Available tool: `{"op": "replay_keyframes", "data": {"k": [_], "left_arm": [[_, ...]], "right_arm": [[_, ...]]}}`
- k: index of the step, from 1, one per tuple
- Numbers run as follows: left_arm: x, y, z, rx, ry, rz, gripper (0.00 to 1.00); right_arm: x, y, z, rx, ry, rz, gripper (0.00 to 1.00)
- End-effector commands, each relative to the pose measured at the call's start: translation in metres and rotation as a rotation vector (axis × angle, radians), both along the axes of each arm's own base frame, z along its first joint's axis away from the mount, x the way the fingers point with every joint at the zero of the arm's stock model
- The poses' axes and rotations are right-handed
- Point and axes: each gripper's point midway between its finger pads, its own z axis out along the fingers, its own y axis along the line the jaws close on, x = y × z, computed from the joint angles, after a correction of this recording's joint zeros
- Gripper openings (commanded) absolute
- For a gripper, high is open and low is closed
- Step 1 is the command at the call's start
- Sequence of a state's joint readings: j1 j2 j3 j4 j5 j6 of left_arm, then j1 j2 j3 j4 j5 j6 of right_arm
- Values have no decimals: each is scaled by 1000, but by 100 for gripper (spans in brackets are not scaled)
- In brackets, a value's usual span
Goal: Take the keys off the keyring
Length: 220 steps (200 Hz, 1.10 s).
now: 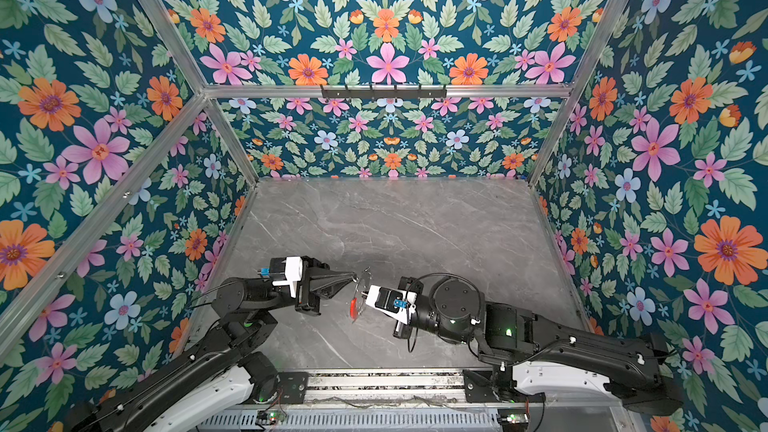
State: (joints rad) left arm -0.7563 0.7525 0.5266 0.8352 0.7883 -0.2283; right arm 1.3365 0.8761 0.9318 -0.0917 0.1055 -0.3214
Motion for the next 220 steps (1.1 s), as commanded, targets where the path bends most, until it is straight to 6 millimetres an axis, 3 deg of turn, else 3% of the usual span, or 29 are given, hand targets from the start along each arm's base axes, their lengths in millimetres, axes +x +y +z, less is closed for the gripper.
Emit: {"op": "replay_keyframes", "data": {"k": [1,220], "left_arm": [[18,7,10,-58,16,111,0],[39,23,17,-146,65,267,0]], "right_arm": [[-18,6,-3,3,13,98,0],[-18,19,-15,41,81,97,0]]}}
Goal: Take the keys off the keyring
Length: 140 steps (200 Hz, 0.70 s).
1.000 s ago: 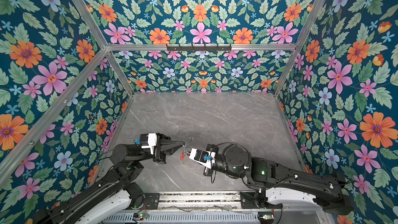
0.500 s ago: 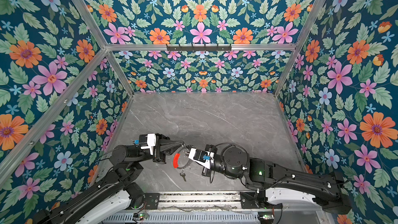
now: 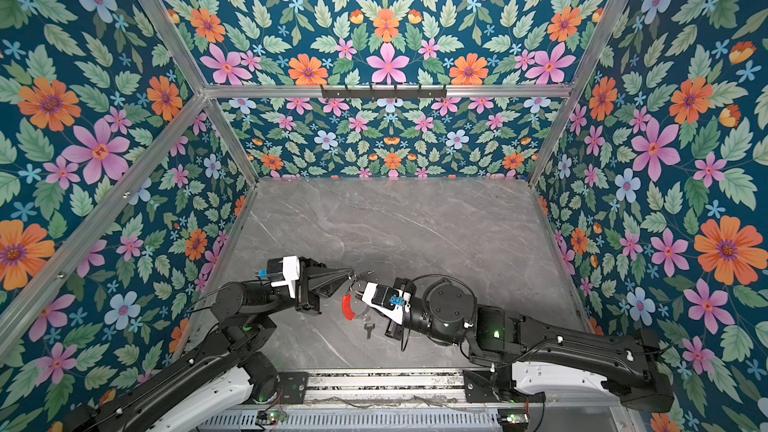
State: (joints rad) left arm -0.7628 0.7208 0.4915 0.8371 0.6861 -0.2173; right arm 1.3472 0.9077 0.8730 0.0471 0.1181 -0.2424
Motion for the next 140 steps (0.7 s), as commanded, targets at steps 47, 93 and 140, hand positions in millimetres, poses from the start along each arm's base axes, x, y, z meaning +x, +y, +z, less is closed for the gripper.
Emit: {"op": "replay_keyframes", "data": {"k": [47,93,140], "left_arm": [[33,21,22,-141,61,218,0],[34,19,24,-145,76,241,0],[37,13,24,-129,97,279,0]], "right_arm": [[-18,12,-15,-25,36,108,0],[-13,12,-15,-8,51,78,0],[-5,9,-16,1,66,34,0]]}}
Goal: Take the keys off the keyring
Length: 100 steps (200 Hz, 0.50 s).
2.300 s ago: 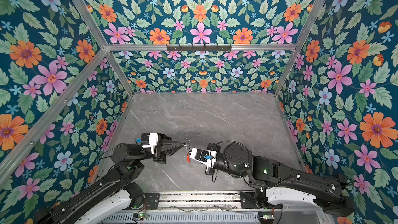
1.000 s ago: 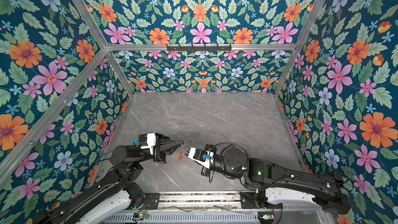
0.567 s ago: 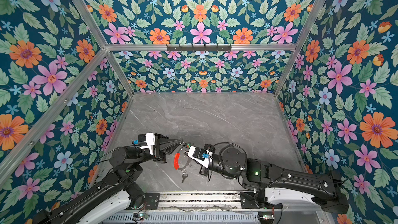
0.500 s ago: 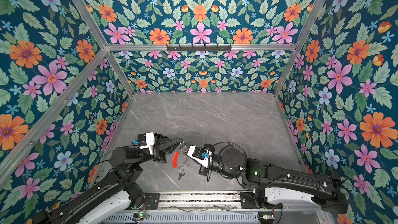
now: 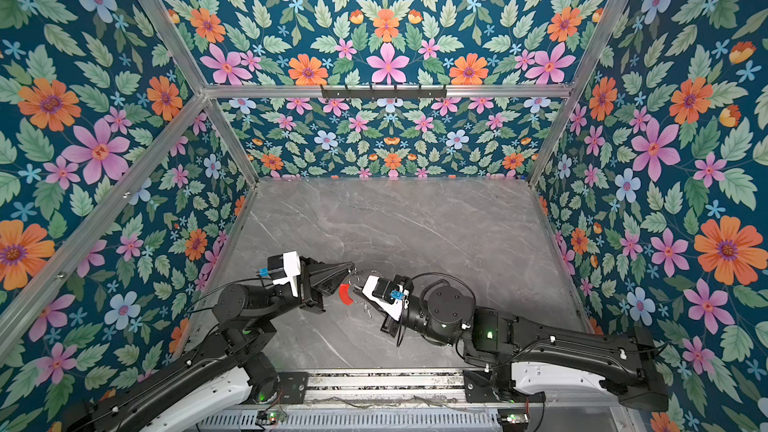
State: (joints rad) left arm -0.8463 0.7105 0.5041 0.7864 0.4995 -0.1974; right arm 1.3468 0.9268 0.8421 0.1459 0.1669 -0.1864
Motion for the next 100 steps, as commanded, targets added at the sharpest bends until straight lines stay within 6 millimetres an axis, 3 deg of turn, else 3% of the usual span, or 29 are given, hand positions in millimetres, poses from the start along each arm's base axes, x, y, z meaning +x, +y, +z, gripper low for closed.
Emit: {"op": "replay_keyframes", "data": {"k": [1,57,100], "left_arm": [[28,14,17,-84,31,193,0],[25,4,19,-61,39,253,0],[38,2,18,-79,113,324,0]], "right_arm": [[-14,5,-19,-63,27,88,0],[-7,-5,-12,13,97,95,0],[-4,-6,-8,56,142,102,0]]}}
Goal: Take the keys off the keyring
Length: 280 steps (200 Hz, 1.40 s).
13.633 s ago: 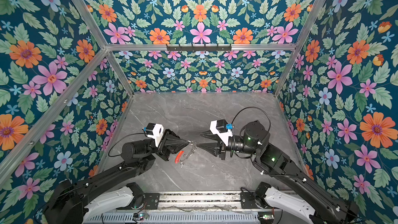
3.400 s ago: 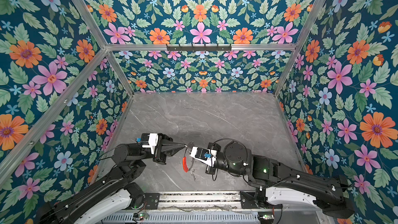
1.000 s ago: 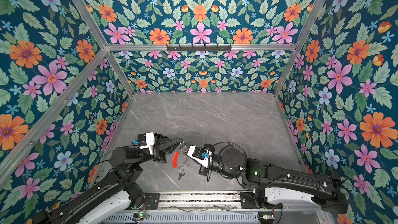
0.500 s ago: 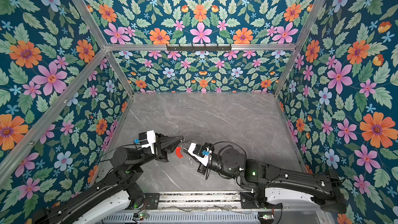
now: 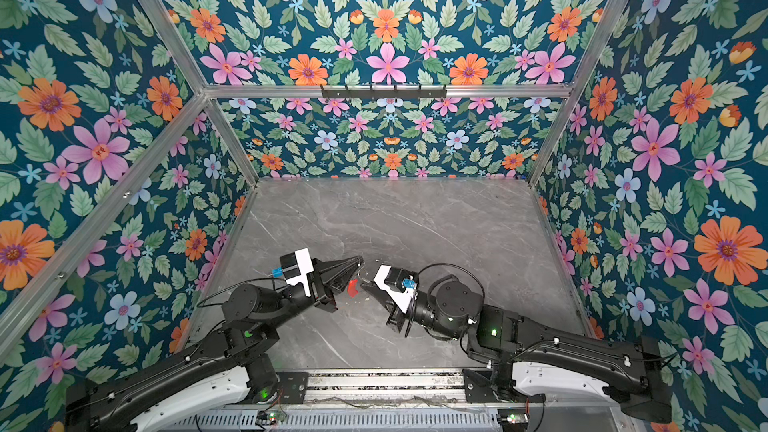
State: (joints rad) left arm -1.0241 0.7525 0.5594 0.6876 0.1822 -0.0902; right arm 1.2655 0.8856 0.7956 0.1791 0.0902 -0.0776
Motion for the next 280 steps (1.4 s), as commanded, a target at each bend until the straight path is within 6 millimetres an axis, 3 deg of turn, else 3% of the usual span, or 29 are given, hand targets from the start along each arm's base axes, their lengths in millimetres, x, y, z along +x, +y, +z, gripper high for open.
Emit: {"op": "replay_keyframes", "data": {"k": [1,75,187,280], "left_arm": [[26,19,18,-94,39,177,0],[32,11,17,-74,62,234,0],[19,4,21,-52,19,255,0],[15,4,22,-51,11,263,0]], "right_arm": [[-17,6,-7,-7,45,111,0],[-1,-2,-8,25,99,62,0],[22,-9,-12,107,235,29,0],[29,-14,-13,143,316,48,0]]}}
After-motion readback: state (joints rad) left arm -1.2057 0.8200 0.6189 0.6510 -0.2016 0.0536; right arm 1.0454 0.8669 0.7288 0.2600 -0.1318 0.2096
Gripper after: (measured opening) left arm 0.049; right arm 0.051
